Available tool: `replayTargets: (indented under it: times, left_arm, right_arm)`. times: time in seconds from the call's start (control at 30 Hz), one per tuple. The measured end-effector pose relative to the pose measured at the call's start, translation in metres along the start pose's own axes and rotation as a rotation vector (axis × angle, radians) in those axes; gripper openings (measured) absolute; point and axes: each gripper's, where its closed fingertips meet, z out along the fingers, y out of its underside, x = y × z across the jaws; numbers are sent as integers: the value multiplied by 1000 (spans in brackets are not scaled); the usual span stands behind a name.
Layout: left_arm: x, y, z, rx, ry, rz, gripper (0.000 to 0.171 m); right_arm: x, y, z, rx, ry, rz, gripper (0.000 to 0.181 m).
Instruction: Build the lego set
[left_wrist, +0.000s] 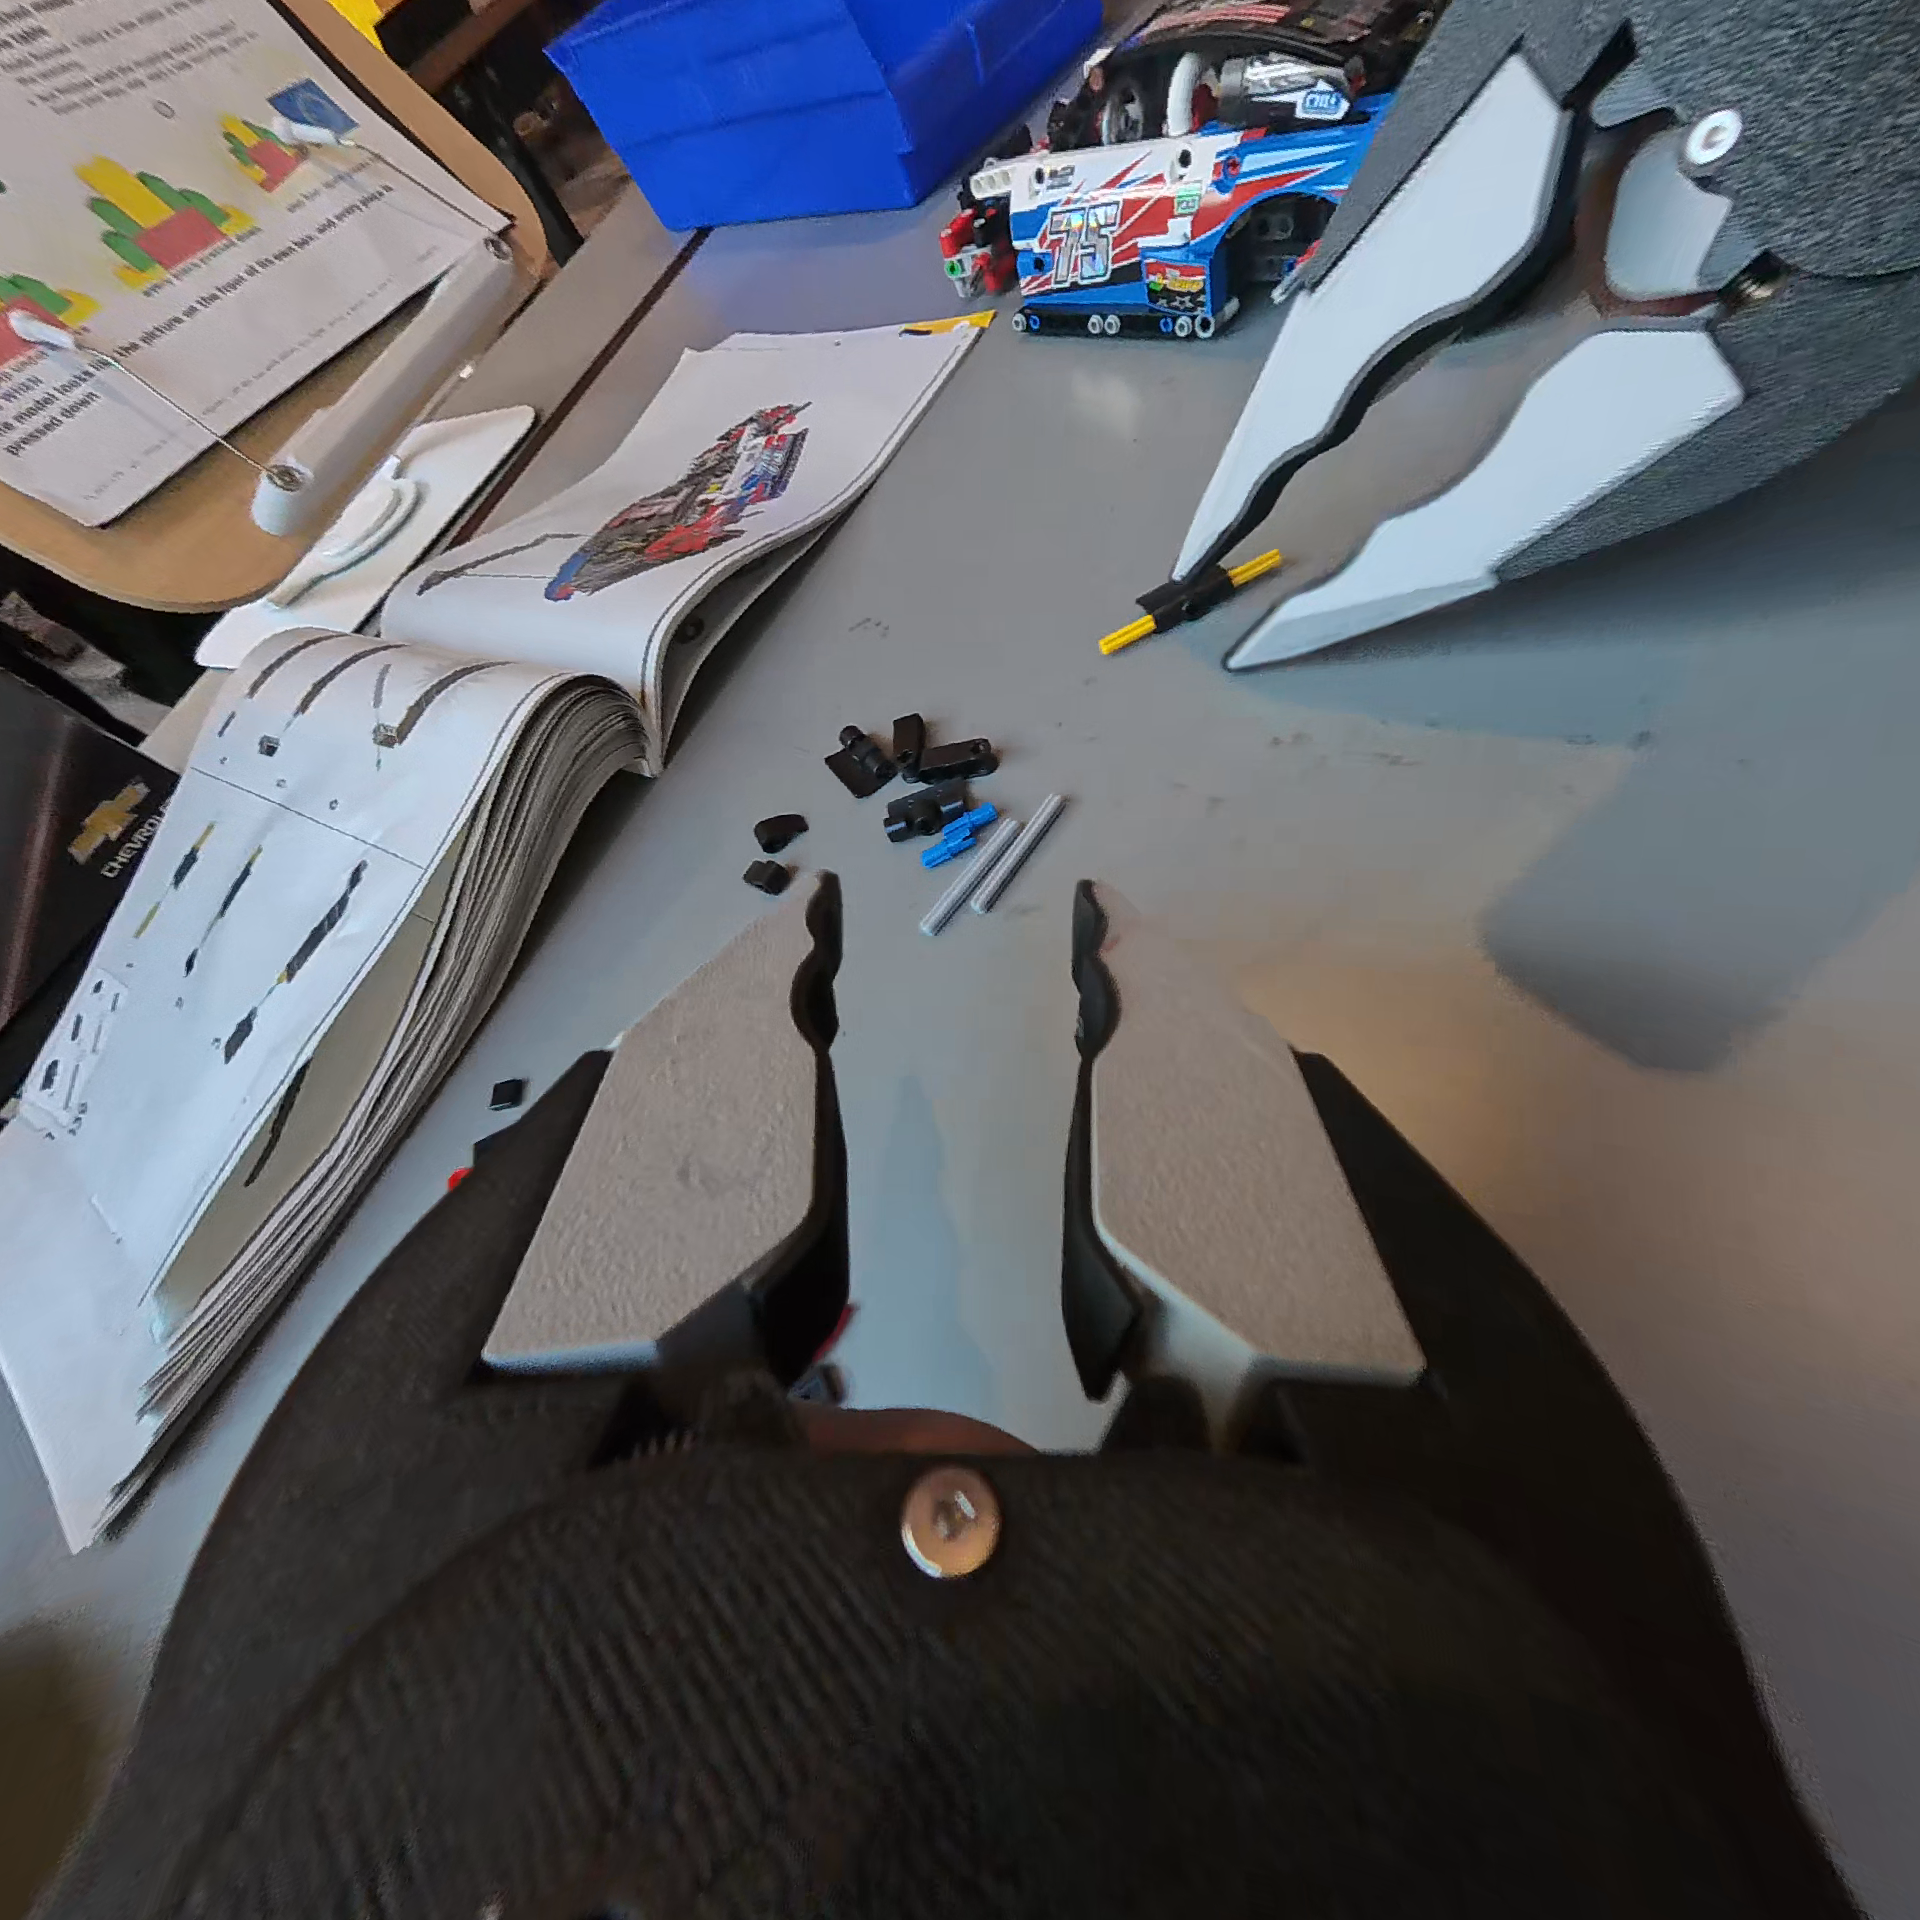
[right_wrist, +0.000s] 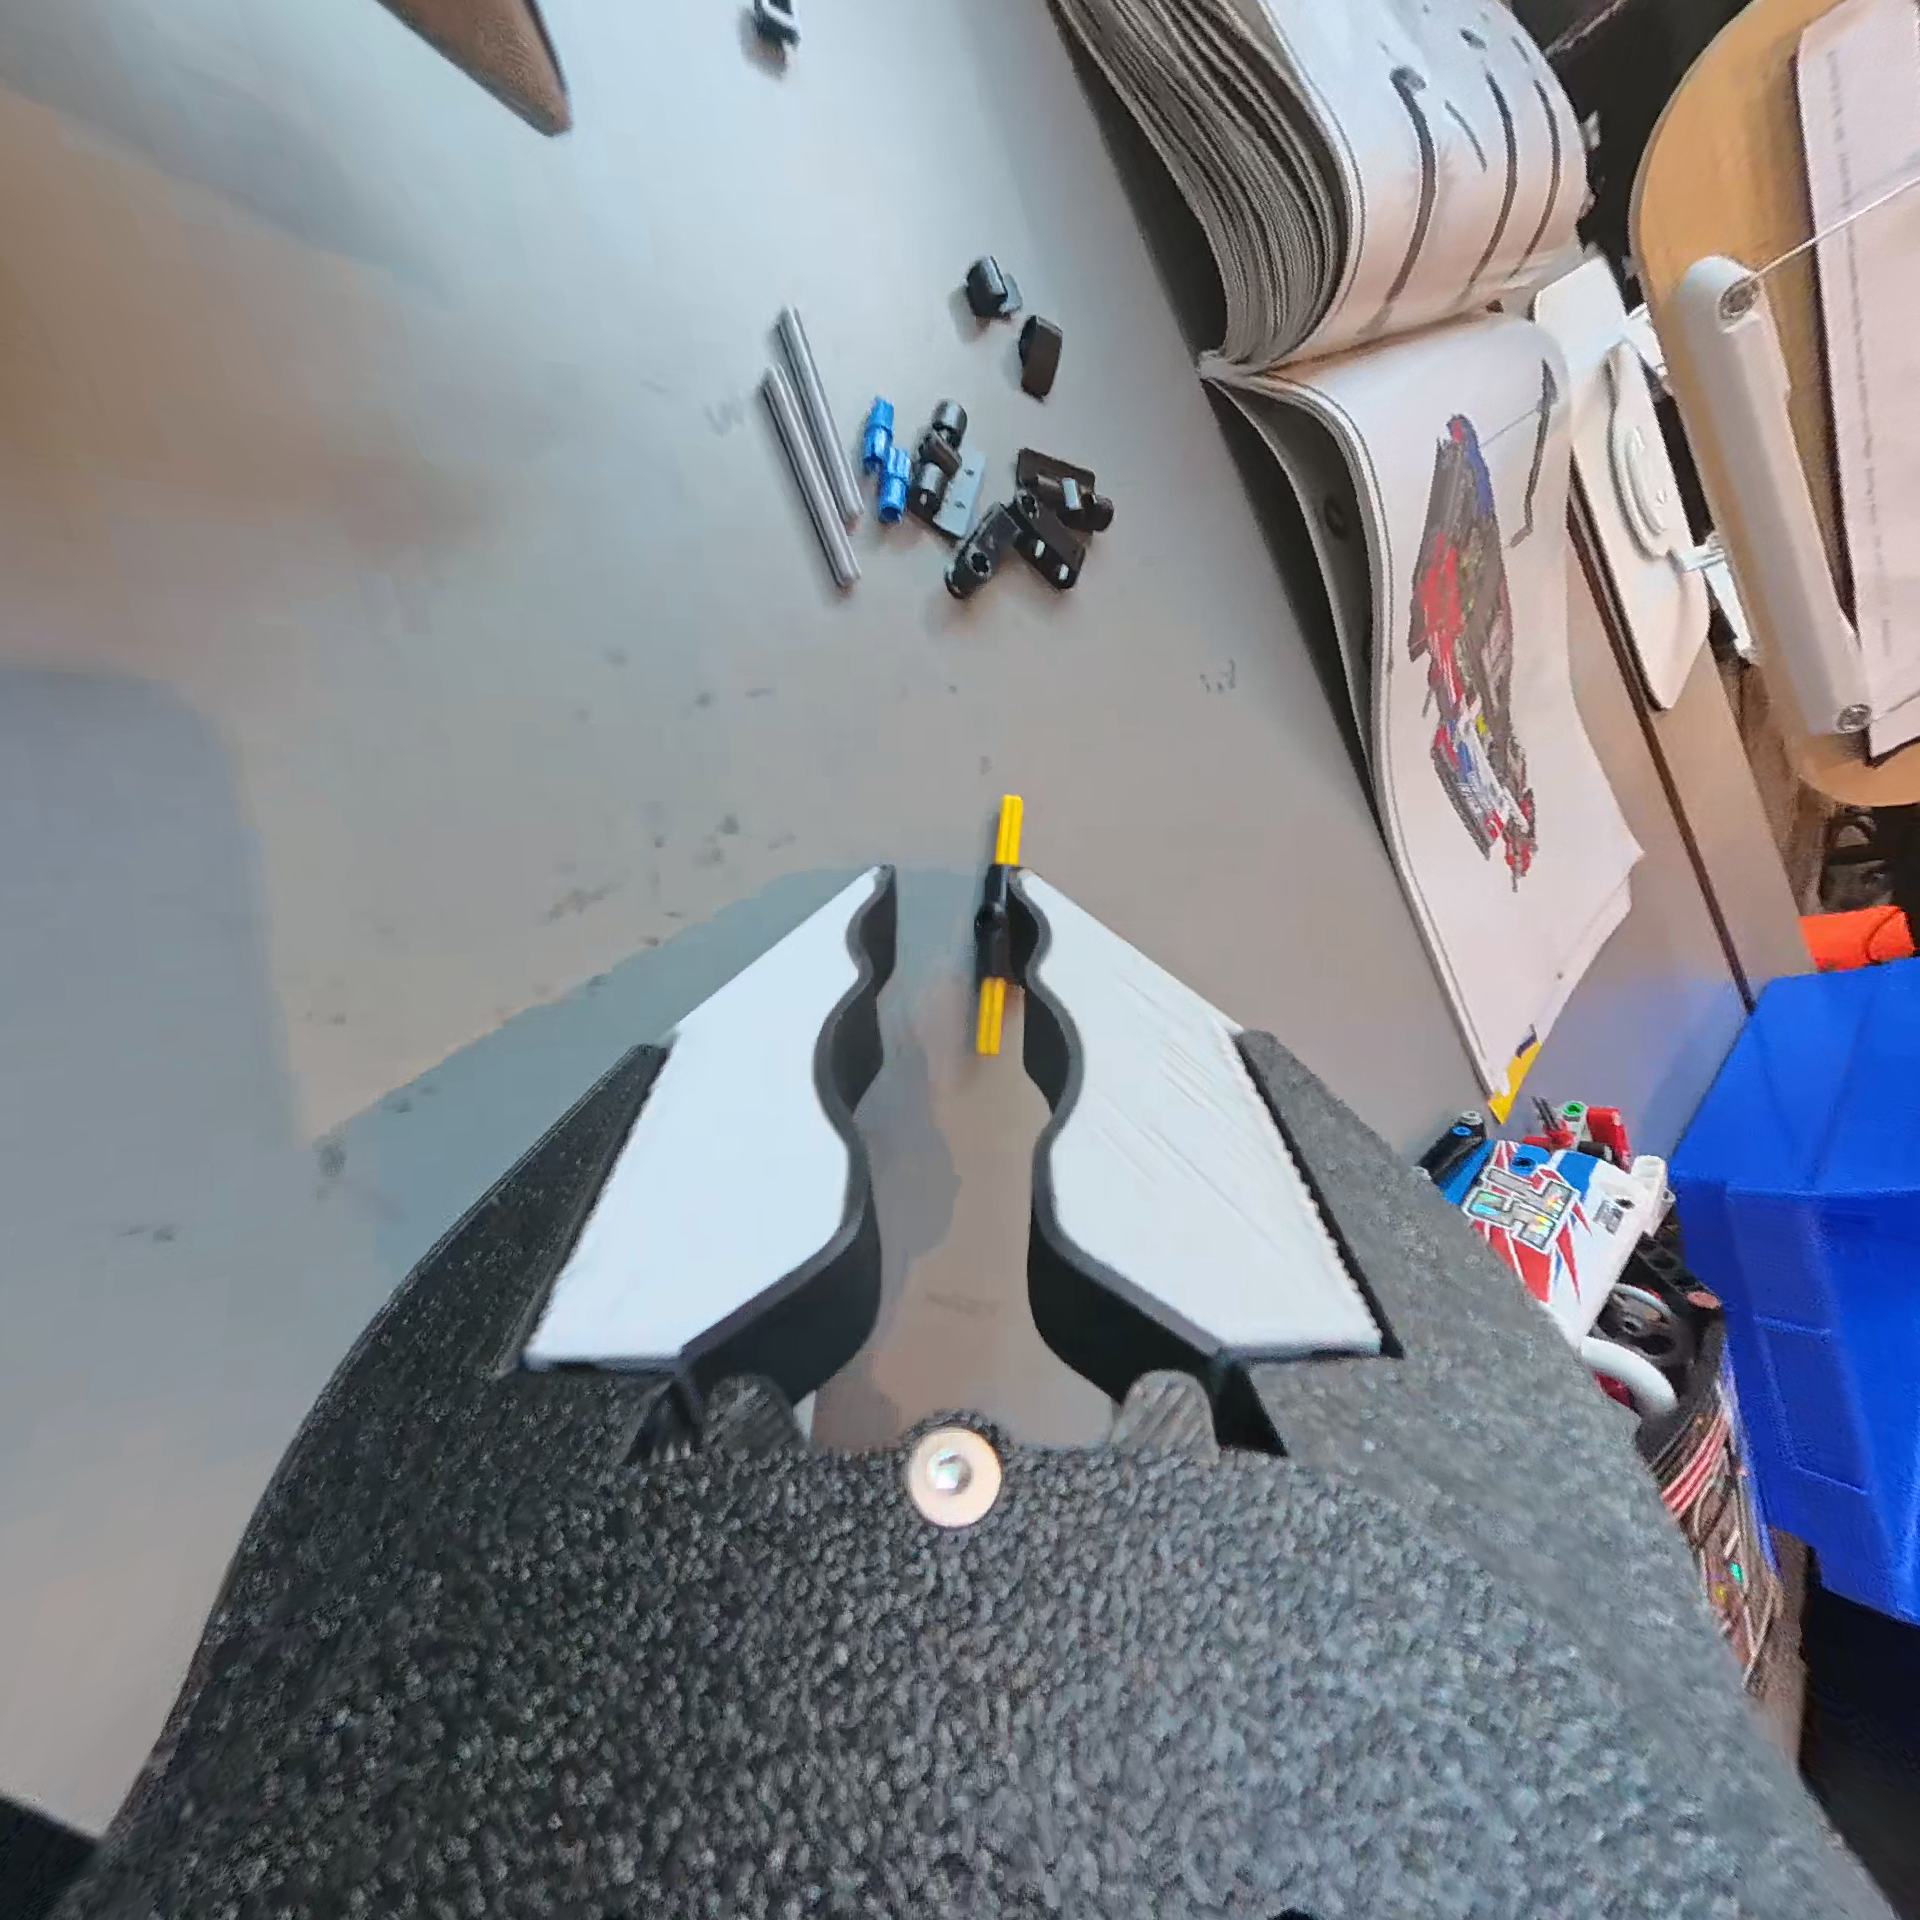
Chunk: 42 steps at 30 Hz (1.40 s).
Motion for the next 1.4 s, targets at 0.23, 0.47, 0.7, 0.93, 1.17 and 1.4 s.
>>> replayTargets:
  times: [0.23,0.47,0.7,0.93,1.17,1.4]
  left_arm:
    - [-7,0,-1,16,0,-59,40]
    - [-12,-2,-1,38,-29,-72,37]
    - [-15,-3,-2,53,-43,-79,36]
    - [-21,-3,-4,53,-72,-94,35]
    - [-47,9,-9,19,-140,-222,36]
    - [-55,20,-7,-17,-148,-304,36]
  right_arm:
    - [9,13,-11,29,7,130,22]
    - [15,12,-12,88,-37,246,23]
    - [24,3,-11,167,-24,287,23]
    - [23,2,-2,147,-39,278,23]
    - [23,3,3,148,-87,297,25]
    - [18,4,6,143,-188,328,26]
